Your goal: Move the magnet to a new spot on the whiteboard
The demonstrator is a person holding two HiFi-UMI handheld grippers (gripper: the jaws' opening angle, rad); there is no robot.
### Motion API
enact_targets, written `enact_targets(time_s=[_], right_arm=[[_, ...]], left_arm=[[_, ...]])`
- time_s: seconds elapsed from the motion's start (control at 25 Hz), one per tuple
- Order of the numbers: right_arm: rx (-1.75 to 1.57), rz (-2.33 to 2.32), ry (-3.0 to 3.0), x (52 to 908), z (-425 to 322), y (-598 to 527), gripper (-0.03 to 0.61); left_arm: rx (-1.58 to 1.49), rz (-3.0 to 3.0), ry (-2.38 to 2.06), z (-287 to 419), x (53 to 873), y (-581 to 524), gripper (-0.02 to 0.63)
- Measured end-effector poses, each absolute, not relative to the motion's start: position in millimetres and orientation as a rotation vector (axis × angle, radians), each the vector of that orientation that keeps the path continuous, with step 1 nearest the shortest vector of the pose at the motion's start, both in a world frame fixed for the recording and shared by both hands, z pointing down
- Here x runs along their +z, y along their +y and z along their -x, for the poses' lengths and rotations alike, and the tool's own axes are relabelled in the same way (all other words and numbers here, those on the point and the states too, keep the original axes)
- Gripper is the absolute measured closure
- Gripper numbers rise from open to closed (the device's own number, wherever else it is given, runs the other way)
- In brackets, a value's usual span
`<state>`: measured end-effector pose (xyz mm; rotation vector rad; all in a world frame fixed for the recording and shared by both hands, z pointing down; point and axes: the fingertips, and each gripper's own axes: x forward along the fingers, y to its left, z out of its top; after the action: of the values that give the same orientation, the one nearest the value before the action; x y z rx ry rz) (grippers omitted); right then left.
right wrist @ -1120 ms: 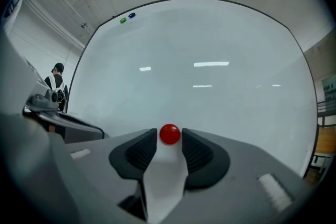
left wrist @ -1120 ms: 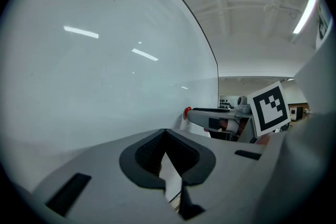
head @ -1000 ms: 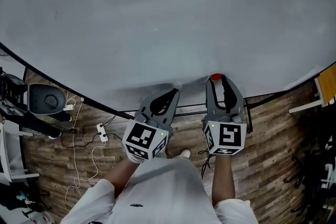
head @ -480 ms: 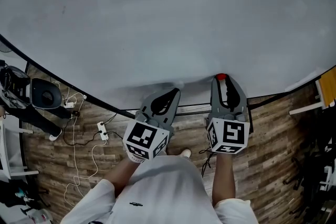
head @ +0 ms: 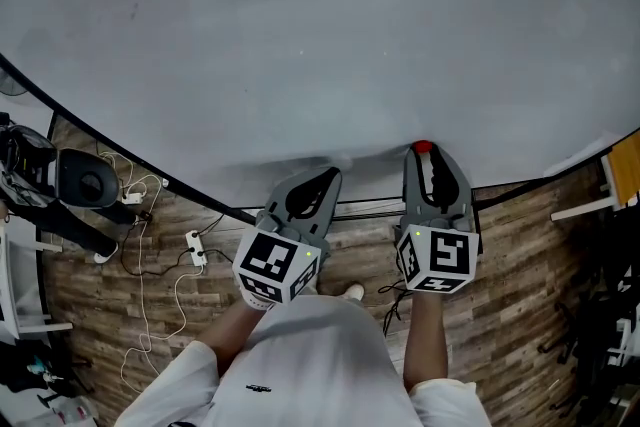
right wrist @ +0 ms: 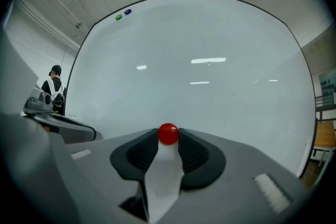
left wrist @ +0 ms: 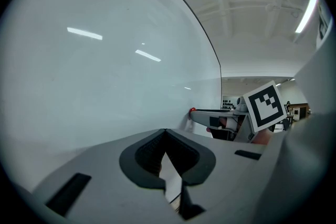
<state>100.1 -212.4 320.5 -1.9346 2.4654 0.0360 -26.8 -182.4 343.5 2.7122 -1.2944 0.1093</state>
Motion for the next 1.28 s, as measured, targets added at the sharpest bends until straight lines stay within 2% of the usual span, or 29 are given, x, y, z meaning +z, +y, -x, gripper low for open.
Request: enact_targets(time_s=[1.28], right_arm=[[0.066,2.009,2.371,323,-147,-169,0.451]], left_arm=[[0.107,-2.759,-1.167,-13,349,-173,0.612]])
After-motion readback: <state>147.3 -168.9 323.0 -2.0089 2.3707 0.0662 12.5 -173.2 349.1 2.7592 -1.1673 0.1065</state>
